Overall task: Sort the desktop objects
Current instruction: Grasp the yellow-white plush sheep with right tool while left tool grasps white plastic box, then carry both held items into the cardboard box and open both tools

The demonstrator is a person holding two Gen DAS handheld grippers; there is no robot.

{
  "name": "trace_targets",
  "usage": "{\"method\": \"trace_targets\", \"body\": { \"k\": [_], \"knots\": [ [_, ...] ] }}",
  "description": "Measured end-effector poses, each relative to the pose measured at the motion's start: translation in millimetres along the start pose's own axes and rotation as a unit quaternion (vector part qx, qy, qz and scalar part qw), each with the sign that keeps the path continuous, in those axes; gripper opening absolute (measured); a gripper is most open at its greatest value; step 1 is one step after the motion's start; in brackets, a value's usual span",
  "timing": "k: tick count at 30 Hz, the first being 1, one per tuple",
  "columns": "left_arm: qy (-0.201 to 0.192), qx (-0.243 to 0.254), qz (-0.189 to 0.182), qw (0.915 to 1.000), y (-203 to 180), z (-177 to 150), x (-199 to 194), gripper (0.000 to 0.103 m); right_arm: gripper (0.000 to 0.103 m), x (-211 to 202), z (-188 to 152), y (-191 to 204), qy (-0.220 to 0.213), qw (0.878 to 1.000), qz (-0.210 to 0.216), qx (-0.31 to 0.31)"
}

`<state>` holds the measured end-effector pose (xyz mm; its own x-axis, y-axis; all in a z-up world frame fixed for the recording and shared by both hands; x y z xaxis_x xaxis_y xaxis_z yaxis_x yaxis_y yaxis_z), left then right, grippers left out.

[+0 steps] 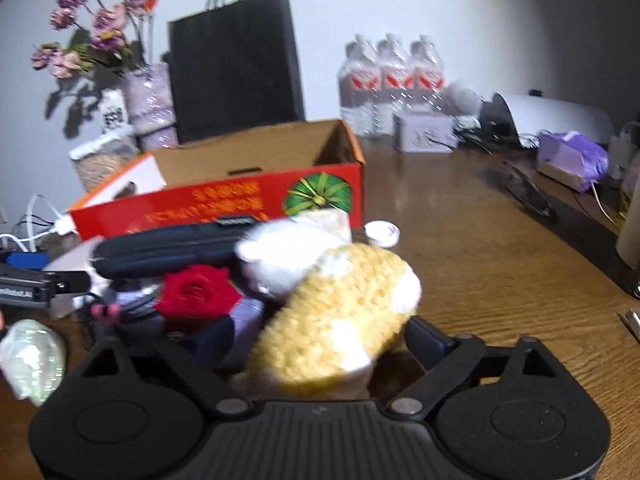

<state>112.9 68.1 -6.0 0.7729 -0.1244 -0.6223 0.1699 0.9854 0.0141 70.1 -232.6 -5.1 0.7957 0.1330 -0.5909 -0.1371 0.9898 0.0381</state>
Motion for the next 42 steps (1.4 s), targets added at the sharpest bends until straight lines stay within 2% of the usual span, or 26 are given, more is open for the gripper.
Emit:
{"method": "trace_targets", "body": {
  "k": [2, 4, 6, 9, 12, 17, 21, 23, 25, 26, 27, 29, 31, 33, 35, 36, 37, 38, 39, 40, 42],
  "knots": [
    [0.004, 0.012, -0.011, 0.9999, -0.7, -1.1, 3.9, 0.100, 0.077, 0.3, -3.7, -4.9, 0.003, 1.000, -0.001, -0.009],
    [0.005, 0.004, -0.007, 1.0000, 0.1, -3.2, 2.2, 0.090, 0.074, 2.7, -6.6, -13.7, 0.024, 1.000, 0.010, -0.003],
    [-0.001, -0.008, -0.013, 0.9999, 1.3, -6.2, -6.2, 0.081, 0.071, -0.7, -11.3, -18.2, 0.027, 0.999, 0.005, -0.016],
    [-0.013, -0.020, -0.014, 0.9996, -0.6, -9.3, -18.2, 0.074, 0.050, -7.7, -14.0, -27.2, 0.016, 1.000, 0.018, -0.003],
    [-0.021, -0.038, 0.009, 0.9990, -3.2, -13.6, -31.3, 0.071, 0.049, -12.7, -14.1, -32.8, 0.010, 1.000, 0.025, 0.004],
    [-0.022, -0.065, 0.065, 0.9955, -6.6, -23.2, -47.0, 0.073, 0.054, -15.7, -12.6, -38.2, 0.003, 1.000, 0.026, 0.000],
    [-0.035, -0.065, 0.034, 0.9967, -3.8, -18.4, -49.1, 0.085, 0.059, -16.2, -6.9, -46.6, -0.013, 0.999, 0.028, 0.032],
    [-0.044, -0.061, 0.030, 0.9967, -2.0, -14.3, -47.6, 0.085, 0.059, -13.8, -3.8, -47.1, -0.018, 0.999, 0.029, 0.033],
    [-0.073, -0.053, 0.030, 0.9954, -0.4, -12.6, -47.8, 0.089, 0.061, -7.5, -2.5, -44.5, -0.009, 1.000, 0.021, 0.021],
    [-0.090, -0.044, 0.025, 0.9946, 0.2, -12.6, -47.3, 0.095, 0.061, -2.2, -2.0, -42.8, 0.002, 1.000, 0.016, 0.015],
    [-0.094, -0.032, 0.024, 0.9948, 0.0, -12.7, -45.4, 0.096, 0.062, 1.2, -1.7, -41.3, 0.008, 1.000, 0.014, 0.013],
    [-0.060, -0.018, 0.027, 0.9977, 0.9, -11.2, -35.1, 0.098, 0.061, 5.9, -1.0, -38.2, 0.013, 1.000, 0.016, 0.007],
    [-0.027, -0.028, 0.026, 0.9989, 3.1, -10.5, -27.4, 0.098, 0.061, 8.2, -0.7, -36.2, 0.012, 1.000, 0.016, 0.006],
    [-0.017, -0.027, 0.015, 0.9994, 3.1, -10.5, -24.1, 0.099, 0.062, 11.0, 0.0, -35.9, 0.016, 1.000, 0.017, 0.010],
    [-0.025, -0.012, 0.008, 0.9996, -0.2, -10.9, -24.9, 0.099, 0.062, 12.4, 1.2, -37.1, 0.017, 1.000, 0.014, 0.013],
    [-0.031, -0.001, 0.005, 0.9995, -3.3, -12.1, -25.9, 0.098, 0.061, 13.2, 2.0, -37.5, 0.018, 1.000, 0.013, 0.013],
    [-0.036, 0.014, -0.001, 0.9992, -7.2, -13.3, -26.8, 0.095, 0.055, 13.9, 2.6, -37.8, 0.018, 1.000, 0.014, 0.012],
    [-0.036, 0.020, -0.001, 0.9991, -9.6, -14.0, -26.7, 0.082, 0.047, 13.9, 3.0, -38.1, 0.016, 1.000, 0.014, 0.010],
    [-0.032, 0.023, 0.005, 0.9992, -11.3, -14.9, -25.6, 0.070, 0.047, 13.3, 2.6, -39.3, 0.013, 1.000, 0.013, 0.012],
    [-0.037, 0.025, 0.016, 0.9989, -12.4, -15.5, -26.0, 0.067, 0.047, 12.3, 2.7, -40.0, 0.011, 1.000, 0.009, 0.013],
    [-0.047, 0.027, 0.006, 0.9985, -13.8, -16.9, -30.4, 0.066, 0.046, 4.0, 0.2, -37.9, 0.003, 1.000, -0.007, -0.006]
  ]
}}
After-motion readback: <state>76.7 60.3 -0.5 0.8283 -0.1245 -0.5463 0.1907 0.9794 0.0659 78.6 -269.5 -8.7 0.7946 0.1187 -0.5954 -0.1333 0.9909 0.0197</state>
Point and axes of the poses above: each gripper's, at about its wrist camera, not at the fingertips, and x roughly the way its jaws point, y to its left, z to its top, the point moved 4 cm from there along x, roughly the way its jaws point, and after that the axes turned 5 degrees about -x, right-handed, at the moved point
